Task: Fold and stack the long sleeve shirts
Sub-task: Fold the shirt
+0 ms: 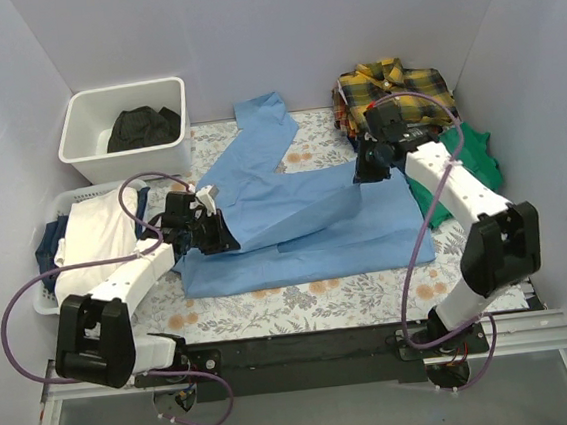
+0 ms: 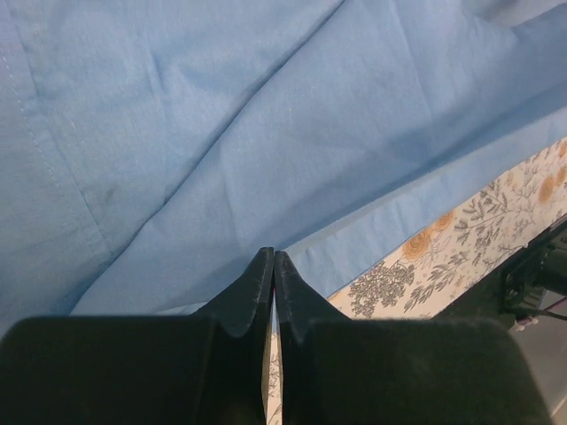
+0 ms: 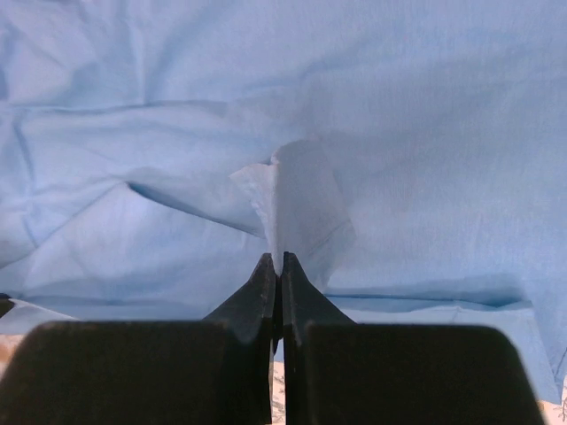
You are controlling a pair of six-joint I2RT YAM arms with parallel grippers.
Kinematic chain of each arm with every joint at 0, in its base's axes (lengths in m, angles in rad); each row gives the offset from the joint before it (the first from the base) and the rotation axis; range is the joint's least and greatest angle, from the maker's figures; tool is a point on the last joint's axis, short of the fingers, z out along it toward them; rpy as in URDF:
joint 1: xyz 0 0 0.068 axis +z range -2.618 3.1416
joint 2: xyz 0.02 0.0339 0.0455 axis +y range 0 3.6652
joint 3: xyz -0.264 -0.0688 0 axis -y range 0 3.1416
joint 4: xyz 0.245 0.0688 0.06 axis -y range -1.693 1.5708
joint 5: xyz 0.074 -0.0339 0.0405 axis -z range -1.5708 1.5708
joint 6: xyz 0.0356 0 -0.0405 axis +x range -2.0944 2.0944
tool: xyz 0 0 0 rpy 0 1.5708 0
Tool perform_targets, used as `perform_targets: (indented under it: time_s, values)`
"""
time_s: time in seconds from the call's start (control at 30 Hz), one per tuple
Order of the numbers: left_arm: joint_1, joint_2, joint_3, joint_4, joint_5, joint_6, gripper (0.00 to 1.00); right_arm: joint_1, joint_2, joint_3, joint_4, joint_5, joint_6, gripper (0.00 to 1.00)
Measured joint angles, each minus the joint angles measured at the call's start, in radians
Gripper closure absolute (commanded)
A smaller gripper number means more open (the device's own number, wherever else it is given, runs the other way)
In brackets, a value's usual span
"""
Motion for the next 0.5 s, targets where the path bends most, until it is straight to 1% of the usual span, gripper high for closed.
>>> perform_targets:
  time_s: [0.07,0.13,0.2,0.27,0.33,0.4,0.43,0.5]
  values:
    - [-0.002,-0.029,0.003,0.003,-0.01,-0.006,1.0,0.0,-0.089,-0.044,0.047,-0.001,-0.004,0.99]
    - [-0.003,-0.045,0.004,0.009,-0.016,-0.015,1.0,0.002,-0.196,-0.123,0.104,-0.007,-0.005,0.99]
    - [-0.005,-0.051,0.004,0.013,-0.026,-0.026,1.0,0.003,-0.331,-0.257,0.186,-0.023,0.0,0.99]
    - [-0.007,-0.049,0.003,0.012,-0.034,-0.034,1.0,0.002,-0.419,-0.36,0.236,-0.043,0.011,0.99]
    - [-0.006,-0.044,0.003,0.009,-0.042,-0.04,1.0,0.002,-0.463,-0.433,0.254,-0.058,0.023,0.99]
    - [-0.006,-0.031,0.003,0.006,-0.047,-0.042,1.0,0.0,-0.474,-0.481,0.248,-0.071,0.043,0.98]
    - [-0.006,-0.023,0.003,0.003,-0.048,-0.045,1.0,0.0,-0.473,-0.494,0.239,-0.072,0.053,0.88]
    - [-0.006,-0.004,0.002,-0.007,-0.05,-0.05,1.0,0.0,-0.476,-0.517,0.195,-0.071,0.09,0.81]
